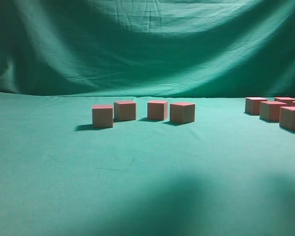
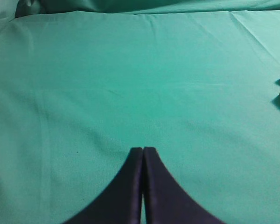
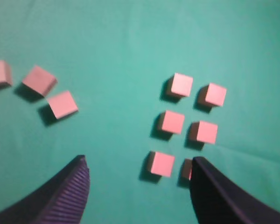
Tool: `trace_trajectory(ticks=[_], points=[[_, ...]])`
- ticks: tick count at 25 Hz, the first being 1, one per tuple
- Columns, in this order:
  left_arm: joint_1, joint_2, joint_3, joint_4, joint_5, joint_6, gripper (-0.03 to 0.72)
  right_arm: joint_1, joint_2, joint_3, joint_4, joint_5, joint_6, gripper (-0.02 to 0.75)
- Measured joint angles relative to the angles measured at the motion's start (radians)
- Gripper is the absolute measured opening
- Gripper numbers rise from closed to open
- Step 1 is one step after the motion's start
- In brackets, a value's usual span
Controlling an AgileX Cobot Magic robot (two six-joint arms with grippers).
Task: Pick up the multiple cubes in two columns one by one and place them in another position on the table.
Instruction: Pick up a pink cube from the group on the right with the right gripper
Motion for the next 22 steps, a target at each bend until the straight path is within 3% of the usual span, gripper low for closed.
trace_trajectory(ticks=[5, 10, 22], points=[[0.000, 0.000, 0.000, 0.000, 0.000, 0.000, 0.000, -0.100, 0.000, 0.195, 0.076, -0.021, 0.008, 0.471], [0.000, 0.000, 0.000, 0.000, 0.000, 0.000, 0.000, -0.154, 0.000, 0.316, 0.183, -0.169, 0.008, 0.471], [0.000, 0.000, 0.000, 0.000, 0.000, 0.000, 0.000, -0.160, 0.000, 0.439, 0.071, -0.336, 0.092, 0.471]])
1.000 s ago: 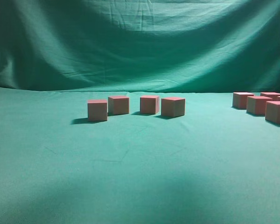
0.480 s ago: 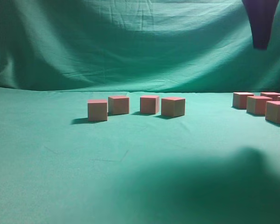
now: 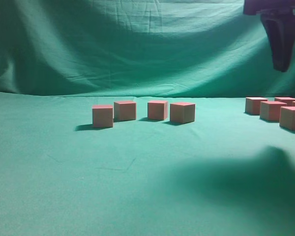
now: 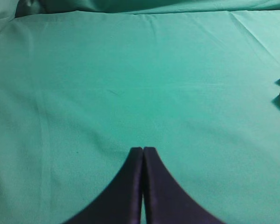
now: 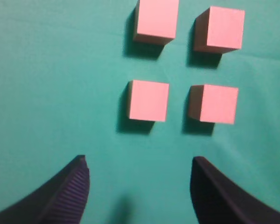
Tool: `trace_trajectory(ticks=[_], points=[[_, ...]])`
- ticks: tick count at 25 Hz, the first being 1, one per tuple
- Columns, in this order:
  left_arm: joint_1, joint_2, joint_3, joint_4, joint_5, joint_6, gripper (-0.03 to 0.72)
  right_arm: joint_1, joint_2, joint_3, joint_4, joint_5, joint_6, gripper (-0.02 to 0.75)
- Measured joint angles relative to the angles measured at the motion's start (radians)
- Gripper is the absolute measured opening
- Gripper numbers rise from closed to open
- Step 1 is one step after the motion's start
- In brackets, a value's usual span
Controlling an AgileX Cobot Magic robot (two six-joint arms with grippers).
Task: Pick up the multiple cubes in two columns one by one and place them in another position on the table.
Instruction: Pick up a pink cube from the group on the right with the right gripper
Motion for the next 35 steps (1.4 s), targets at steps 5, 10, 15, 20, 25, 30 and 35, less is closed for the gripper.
trace_trajectory(ticks=[5, 10, 15, 20, 25, 30, 35], points=[[0.000, 0.000, 0.000, 0.000, 0.000, 0.000, 0.000, -0.038, 0.000, 0.012, -0.002, -0.069, 0.015, 0.471], [0.000, 0.000, 0.000, 0.000, 0.000, 0.000, 0.000, -0.103, 0.000, 0.016, 0.003, -0.086, 0.008, 0.471], [0.000, 0.000, 0.000, 0.000, 0.000, 0.000, 0.000, -0.103, 0.036, 0.016, 0.015, -0.124, -0.003, 0.471], [0.000, 0.000, 0.000, 0.000, 0.000, 0.000, 0.000, -0.103, 0.101, 0.016, 0.015, -0.150, -0.005, 0.471], [0.000, 0.000, 0.000, 0.000, 0.000, 0.000, 0.000, -0.103, 0.154, 0.016, 0.021, -0.184, -0.005, 0.471], [0.000, 0.000, 0.000, 0.000, 0.000, 0.000, 0.000, -0.103, 0.189, 0.016, 0.037, -0.219, -0.007, 0.471], [0.000, 0.000, 0.000, 0.000, 0.000, 0.000, 0.000, -0.103, 0.223, 0.016, 0.041, -0.247, -0.008, 0.471]])
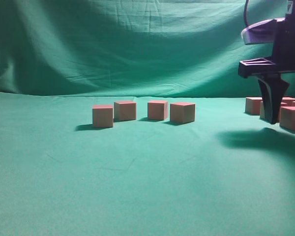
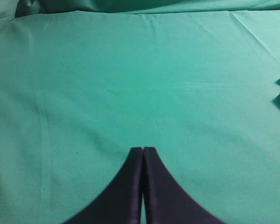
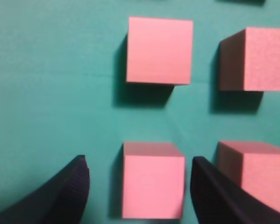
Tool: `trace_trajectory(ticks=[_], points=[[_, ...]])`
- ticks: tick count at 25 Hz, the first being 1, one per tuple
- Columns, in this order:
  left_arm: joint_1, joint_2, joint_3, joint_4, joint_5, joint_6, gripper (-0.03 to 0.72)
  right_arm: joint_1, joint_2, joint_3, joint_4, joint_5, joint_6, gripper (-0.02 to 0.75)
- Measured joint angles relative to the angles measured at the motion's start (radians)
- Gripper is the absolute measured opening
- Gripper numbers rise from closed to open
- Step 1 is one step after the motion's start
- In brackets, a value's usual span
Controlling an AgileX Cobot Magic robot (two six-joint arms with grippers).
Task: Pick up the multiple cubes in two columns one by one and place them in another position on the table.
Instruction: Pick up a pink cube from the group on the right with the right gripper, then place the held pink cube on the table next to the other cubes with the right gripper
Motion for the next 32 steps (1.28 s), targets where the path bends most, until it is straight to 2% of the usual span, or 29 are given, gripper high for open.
trace_trajectory(ticks=[3, 5, 6, 7, 9, 14, 19, 22, 27, 32], points=[[0.000, 0.000, 0.000, 0.000, 0.000, 0.000, 0.000, 0.000, 0.014, 0.000, 0.000, -0.008, -0.002, 0.471], [0.000, 0.000, 0.000, 0.000, 0.000, 0.000, 0.000, 0.000, 0.019, 0.000, 0.000, -0.008, -0.002, 0.401], [0.000, 0.000, 0.000, 0.000, 0.000, 0.000, 0.000, 0.000, 0.023, 0.000, 0.000, -0.009, -0.002, 0.412], [0.000, 0.000, 0.000, 0.000, 0.000, 0.000, 0.000, 0.000, 0.027, 0.000, 0.002, -0.011, -0.002, 0.330], [0.000, 0.000, 0.000, 0.000, 0.000, 0.000, 0.000, 0.000, 0.027, 0.000, 0.002, -0.013, -0.002, 0.257], [0.000, 0.000, 0.000, 0.000, 0.000, 0.000, 0.000, 0.000, 0.027, -0.012, 0.002, 0.002, -0.013, 0.266], [0.000, 0.000, 0.000, 0.000, 0.000, 0.000, 0.000, 0.023, -0.039, -0.074, 0.013, 0.084, -0.061, 0.266], [0.000, 0.000, 0.000, 0.000, 0.000, 0.000, 0.000, 0.098, -0.123, -0.104, 0.063, 0.117, -0.136, 0.266], [0.000, 0.000, 0.000, 0.000, 0.000, 0.000, 0.000, 0.297, -0.155, -0.172, 0.184, 0.226, -0.275, 0.266], [0.000, 0.000, 0.000, 0.000, 0.000, 0.000, 0.000, 0.438, -0.079, -0.283, 0.201, 0.300, -0.306, 0.266]])
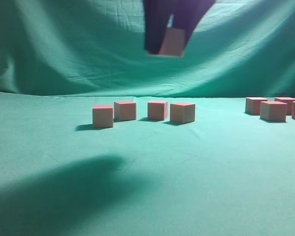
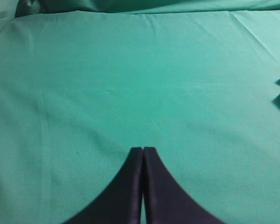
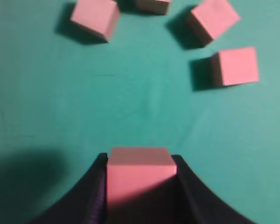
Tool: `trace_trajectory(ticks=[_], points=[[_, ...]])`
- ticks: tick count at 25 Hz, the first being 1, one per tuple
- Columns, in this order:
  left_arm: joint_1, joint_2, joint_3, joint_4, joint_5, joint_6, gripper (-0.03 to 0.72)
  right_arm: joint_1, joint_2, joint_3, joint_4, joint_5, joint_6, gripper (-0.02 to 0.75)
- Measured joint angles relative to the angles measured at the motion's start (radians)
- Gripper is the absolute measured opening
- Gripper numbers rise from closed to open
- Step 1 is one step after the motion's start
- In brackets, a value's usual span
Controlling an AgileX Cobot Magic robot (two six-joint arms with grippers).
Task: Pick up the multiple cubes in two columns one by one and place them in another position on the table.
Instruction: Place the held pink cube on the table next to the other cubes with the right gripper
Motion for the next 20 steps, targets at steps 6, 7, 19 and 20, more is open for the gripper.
trace_trajectory(ticks=[6, 7, 19, 20], points=[[0.000, 0.000, 0.000, 0.000, 0.000, 0.000, 0.000, 0.055, 0.162, -0.149, -0.006, 0.064, -0.043, 0.266], [0.000, 0.000, 0.000, 0.000, 0.000, 0.000, 0.000, 0.056, 0.192, -0.176, -0.006, 0.069, -0.046, 0.266], [0.000, 0.000, 0.000, 0.000, 0.000, 0.000, 0.000, 0.061, 0.404, -0.346, -0.018, 0.073, -0.054, 0.266], [0.000, 0.000, 0.000, 0.000, 0.000, 0.000, 0.000, 0.061, 0.412, -0.348, -0.018, 0.066, -0.054, 0.266]])
